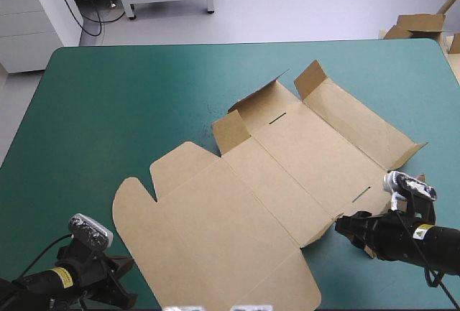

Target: Fold the box

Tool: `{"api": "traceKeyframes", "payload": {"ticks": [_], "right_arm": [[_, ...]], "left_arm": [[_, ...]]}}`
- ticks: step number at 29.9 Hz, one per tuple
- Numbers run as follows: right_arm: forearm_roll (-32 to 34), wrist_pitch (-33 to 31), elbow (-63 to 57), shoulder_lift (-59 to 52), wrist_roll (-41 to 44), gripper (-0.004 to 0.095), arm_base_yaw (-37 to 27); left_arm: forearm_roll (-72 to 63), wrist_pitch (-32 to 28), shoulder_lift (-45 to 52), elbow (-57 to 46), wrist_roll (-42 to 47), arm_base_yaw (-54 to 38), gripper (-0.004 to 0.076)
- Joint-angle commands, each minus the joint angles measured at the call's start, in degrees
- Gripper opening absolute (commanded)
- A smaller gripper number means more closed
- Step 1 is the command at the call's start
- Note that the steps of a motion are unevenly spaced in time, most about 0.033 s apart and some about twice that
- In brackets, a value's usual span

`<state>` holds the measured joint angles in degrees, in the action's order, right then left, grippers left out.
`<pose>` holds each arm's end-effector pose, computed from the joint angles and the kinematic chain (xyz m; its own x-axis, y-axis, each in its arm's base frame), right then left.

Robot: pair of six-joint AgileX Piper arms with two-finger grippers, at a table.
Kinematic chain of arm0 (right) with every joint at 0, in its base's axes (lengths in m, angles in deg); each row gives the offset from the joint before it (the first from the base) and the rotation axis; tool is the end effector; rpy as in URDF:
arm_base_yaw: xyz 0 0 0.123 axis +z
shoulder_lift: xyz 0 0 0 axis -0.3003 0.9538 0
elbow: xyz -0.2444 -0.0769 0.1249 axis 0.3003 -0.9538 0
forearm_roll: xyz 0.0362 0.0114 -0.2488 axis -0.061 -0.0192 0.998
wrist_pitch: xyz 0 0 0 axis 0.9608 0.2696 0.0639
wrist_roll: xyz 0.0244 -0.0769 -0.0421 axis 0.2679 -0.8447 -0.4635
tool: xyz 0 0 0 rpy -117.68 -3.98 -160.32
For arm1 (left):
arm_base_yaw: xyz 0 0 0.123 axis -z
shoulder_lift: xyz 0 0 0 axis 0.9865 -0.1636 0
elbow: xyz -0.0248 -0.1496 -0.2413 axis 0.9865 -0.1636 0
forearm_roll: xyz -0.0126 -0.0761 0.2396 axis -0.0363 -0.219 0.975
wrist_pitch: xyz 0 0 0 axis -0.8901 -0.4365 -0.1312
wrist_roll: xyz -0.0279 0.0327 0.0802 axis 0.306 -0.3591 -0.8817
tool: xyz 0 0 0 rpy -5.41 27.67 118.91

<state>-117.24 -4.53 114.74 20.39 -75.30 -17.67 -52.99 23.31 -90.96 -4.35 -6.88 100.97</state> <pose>0.0941 0.0404 0.3185 -0.8650 0.2842 -0.4135 0.0270 0.8493 0.5273 0.0490 -0.0427 0.2635 -0.7020 0.3419 -0.6248 0.5382 0.8292 -0.1510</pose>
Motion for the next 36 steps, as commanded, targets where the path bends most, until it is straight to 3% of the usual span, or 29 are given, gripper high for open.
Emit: {"api": "traceKeyframes", "payload": {"ticks": [1, 24, 36], "right_arm": [[-4.66, 1.16, 1.34, 3.75, 0.25, 0.0489, 0.16], [-5.29, 0.9, 1.34, 24.39, 7.33, 0.0488, 0.16], [-5.84, 5.22, 1.34, 27.78, 7.33, 0.0487, 0.93]], "left_arm": [[-1.62, -2.41, -0.34, 1.33, 0.38, 0.34, -0.0008], [-1.72, -2.41, -0.34, 1.33, 0.38, 0.34, -0.0008], [-1.72, -2.41, -0.34, 1.33, 0.38, 0.34, -0.0008]]}}
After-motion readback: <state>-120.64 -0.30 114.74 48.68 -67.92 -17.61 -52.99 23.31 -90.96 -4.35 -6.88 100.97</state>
